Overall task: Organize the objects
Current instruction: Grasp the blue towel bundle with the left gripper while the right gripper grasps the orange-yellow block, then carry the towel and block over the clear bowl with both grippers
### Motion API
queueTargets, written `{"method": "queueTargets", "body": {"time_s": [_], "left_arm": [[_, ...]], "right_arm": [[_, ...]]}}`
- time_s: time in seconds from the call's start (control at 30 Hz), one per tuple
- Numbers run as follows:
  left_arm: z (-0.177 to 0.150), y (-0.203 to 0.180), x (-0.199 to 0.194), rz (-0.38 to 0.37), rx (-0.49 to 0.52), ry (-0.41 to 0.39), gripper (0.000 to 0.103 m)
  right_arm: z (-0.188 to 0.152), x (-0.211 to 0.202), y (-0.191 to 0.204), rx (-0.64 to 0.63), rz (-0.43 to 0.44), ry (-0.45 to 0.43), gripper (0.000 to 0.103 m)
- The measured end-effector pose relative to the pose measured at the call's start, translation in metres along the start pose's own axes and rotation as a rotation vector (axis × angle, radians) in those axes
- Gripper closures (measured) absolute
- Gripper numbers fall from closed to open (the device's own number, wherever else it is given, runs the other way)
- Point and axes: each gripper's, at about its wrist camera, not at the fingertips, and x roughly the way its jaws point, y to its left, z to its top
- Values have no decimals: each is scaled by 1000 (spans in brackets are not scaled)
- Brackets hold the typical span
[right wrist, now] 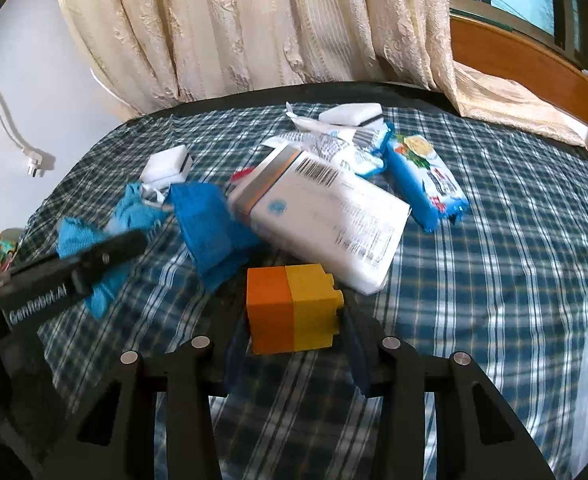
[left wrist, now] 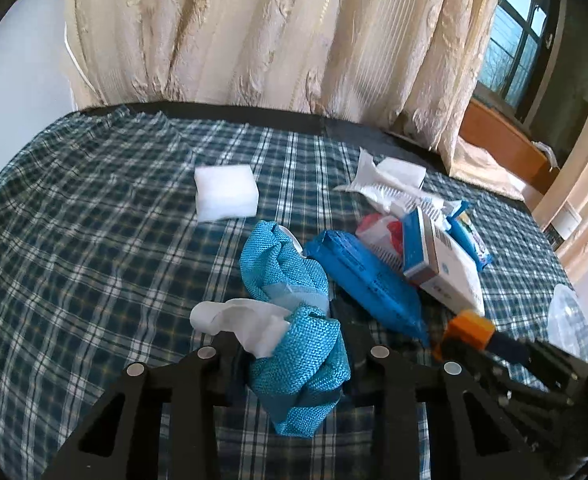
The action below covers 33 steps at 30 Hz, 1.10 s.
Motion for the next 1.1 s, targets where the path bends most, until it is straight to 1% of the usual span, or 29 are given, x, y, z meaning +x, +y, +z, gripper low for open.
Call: {"method": "queueTargets", "body": {"time_s": [0.13, 0.27, 0.47, 0.5, 0.6, 0.87, 1.1], "left_arm": [[1, 0, -7, 3, 2, -35, 65], [1, -3, -16, -3, 10, -77, 65], [3, -2, -41, 0, 7, -206, 65], [3, -2, -43, -4, 3, -218, 65], [4, 0, -43, -17, -3, -218, 65], [1, -3, -32, -15, 8, -177, 65], [-2, -7, -27, -2, 32, -172, 65]], "right_arm": [[-8, -12, -2, 20, 10, -10, 59], [-14, -29, -7, 53, 14, -42, 59], [-24, -49, -18, 108, 2, -77, 59], [-25, -53, -20, 115, -3, -84, 59], [-28, -63, -29, 143, -19, -105, 59], [-41, -96, -61, 228, -87, -164, 59], [-58, -135, -95, 285, -183, -217, 59]]}}
